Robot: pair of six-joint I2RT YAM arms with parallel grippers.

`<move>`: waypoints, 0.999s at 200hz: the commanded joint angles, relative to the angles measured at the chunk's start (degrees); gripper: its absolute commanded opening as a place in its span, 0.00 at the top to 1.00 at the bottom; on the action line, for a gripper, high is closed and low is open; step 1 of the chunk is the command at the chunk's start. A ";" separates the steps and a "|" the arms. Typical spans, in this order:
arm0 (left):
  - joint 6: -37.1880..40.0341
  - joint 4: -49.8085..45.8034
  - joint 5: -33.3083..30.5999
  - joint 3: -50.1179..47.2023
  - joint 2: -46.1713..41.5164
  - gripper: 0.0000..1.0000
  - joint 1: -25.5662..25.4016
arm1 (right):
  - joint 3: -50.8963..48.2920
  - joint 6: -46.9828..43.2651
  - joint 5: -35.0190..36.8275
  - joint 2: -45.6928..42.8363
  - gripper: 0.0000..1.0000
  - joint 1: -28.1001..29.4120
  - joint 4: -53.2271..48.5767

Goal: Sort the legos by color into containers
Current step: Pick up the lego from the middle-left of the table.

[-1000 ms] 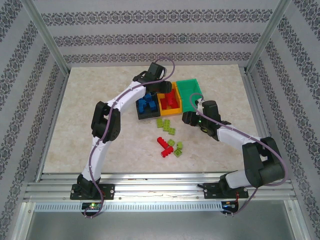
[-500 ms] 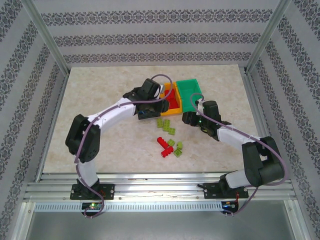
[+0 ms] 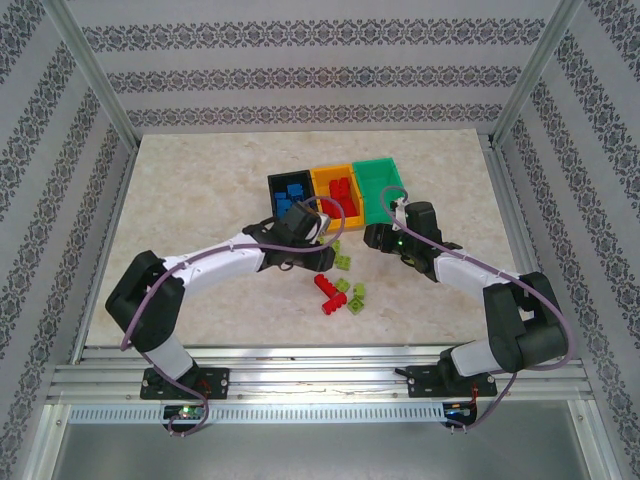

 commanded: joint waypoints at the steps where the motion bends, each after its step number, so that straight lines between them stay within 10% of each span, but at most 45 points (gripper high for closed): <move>1: -2.89 1.99 -1.52 -2.12 -1.75 0.50 -1.70 | -0.17 0.12 -0.62 0.65 0.51 -0.42 1.50; 200: -52.28 -9.87 -18.38 3.60 6.56 0.49 -13.34 | -0.09 -0.26 0.14 0.26 0.49 0.31 1.16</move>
